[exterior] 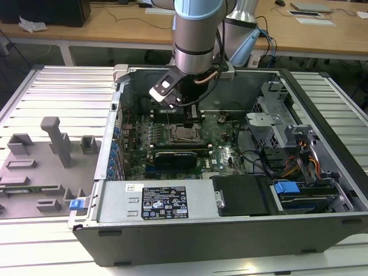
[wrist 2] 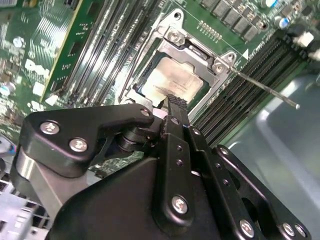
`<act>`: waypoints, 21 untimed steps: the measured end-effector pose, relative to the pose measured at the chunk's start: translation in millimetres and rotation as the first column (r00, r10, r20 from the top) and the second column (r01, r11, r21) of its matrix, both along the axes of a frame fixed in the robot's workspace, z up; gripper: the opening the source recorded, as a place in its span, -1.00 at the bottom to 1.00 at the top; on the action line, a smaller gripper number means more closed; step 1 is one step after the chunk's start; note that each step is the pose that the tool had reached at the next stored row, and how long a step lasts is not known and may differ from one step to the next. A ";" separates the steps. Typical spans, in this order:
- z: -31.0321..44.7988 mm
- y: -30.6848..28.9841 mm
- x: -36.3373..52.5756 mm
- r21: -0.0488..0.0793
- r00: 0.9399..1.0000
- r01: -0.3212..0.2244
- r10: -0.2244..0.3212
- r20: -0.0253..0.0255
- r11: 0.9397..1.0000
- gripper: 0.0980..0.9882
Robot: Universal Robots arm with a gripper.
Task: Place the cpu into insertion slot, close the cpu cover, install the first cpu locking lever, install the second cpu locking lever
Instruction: 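Close the cpu cover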
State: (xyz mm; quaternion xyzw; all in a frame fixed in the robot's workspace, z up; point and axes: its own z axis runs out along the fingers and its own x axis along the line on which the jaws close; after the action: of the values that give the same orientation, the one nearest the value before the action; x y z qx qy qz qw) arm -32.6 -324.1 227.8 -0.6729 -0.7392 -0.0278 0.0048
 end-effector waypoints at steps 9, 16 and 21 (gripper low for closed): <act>-0.3 0.0 0.0 -0.009 0.977 -0.211 0.211 -0.001 0.977 -0.98; -0.4 0.0 0.0 -0.018 0.933 -0.359 0.359 -0.004 0.933 -0.98; -0.5 0.0 0.0 -0.023 0.890 -0.457 0.457 -0.006 0.889 -0.98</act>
State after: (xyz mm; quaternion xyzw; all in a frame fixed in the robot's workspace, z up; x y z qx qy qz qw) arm -32.6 -324.1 227.3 -0.4804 -0.8769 -0.0168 0.0032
